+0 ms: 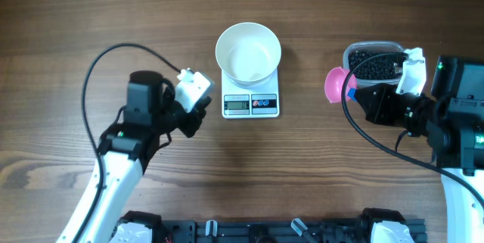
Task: Scoop item into bowl and weigh 150g on scale
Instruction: 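Withdraw the left gripper from the scale to the left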
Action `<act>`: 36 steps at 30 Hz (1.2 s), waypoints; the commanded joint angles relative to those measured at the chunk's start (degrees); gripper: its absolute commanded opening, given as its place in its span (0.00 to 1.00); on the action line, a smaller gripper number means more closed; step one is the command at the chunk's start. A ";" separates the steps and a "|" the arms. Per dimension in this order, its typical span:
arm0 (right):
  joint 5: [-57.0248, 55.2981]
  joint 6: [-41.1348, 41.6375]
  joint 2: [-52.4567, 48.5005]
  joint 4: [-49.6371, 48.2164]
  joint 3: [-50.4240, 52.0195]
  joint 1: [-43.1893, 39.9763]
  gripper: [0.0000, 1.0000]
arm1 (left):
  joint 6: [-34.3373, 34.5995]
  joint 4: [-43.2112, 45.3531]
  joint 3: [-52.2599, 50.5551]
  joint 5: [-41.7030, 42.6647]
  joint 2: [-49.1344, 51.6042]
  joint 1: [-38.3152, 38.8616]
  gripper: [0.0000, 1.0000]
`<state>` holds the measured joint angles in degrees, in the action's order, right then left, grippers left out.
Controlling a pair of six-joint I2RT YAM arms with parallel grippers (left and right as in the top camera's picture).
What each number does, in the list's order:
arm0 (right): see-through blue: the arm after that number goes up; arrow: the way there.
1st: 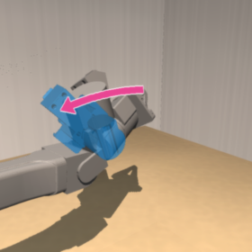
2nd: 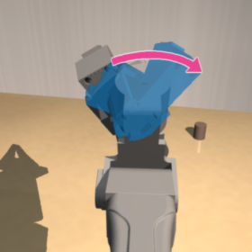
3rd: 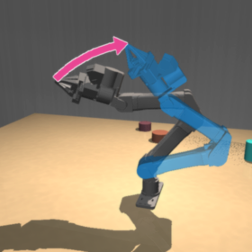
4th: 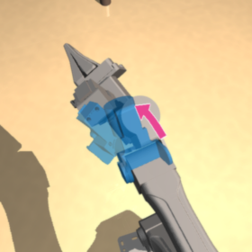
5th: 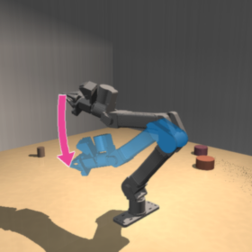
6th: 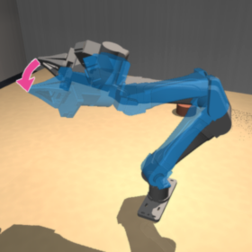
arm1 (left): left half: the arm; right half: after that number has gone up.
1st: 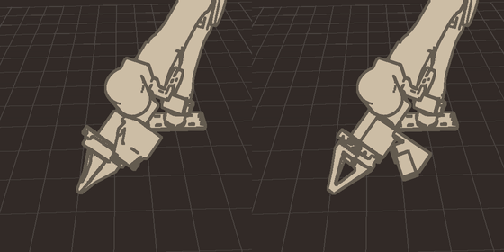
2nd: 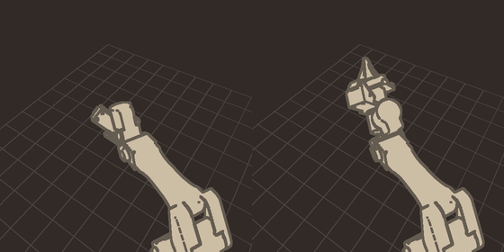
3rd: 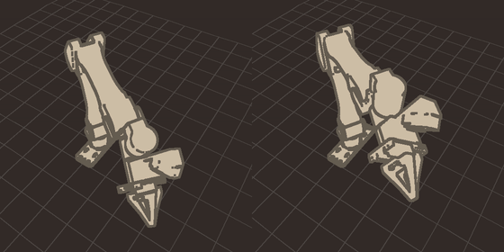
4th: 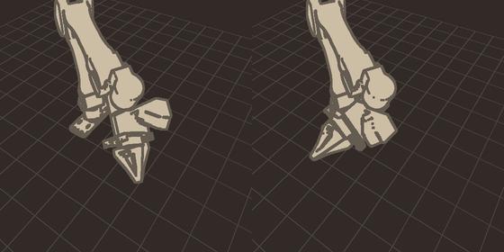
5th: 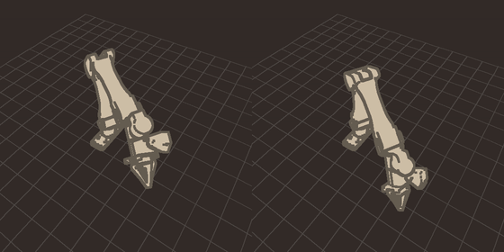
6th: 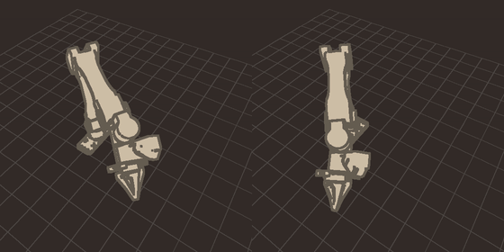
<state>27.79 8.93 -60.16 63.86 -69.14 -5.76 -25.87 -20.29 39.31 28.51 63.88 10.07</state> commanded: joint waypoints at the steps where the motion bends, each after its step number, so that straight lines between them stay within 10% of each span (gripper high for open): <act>1: -1.03 0.09 -0.02 -0.20 -0.59 0.35 0.04 | -1.20 4.31 -6.14 7.15 -1.46 -4.48 0.04; 17: -1.05 0.04 -0.02 -0.85 -0.59 0.35 0.04 | -0.74 7.69 -9.16 11.45 4.59 -8.44 0.09; 18: -1.05 0.07 -0.02 -0.85 -0.59 0.35 0.04 | -0.74 7.91 -9.16 11.10 4.59 -8.44 0.25; 19: -1.05 0.09 -0.02 -0.85 -0.59 0.35 0.04 | -0.74 8.00 -9.16 10.43 4.59 -8.44 1.00; 36: -1.03 0.09 -0.02 -0.81 -0.59 0.35 0.04 | -0.76 7.58 -9.16 5.07 4.59 -8.41 1.00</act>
<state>27.33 8.95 -60.16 63.37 -69.14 -5.76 -26.30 -13.23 30.81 33.91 68.36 1.85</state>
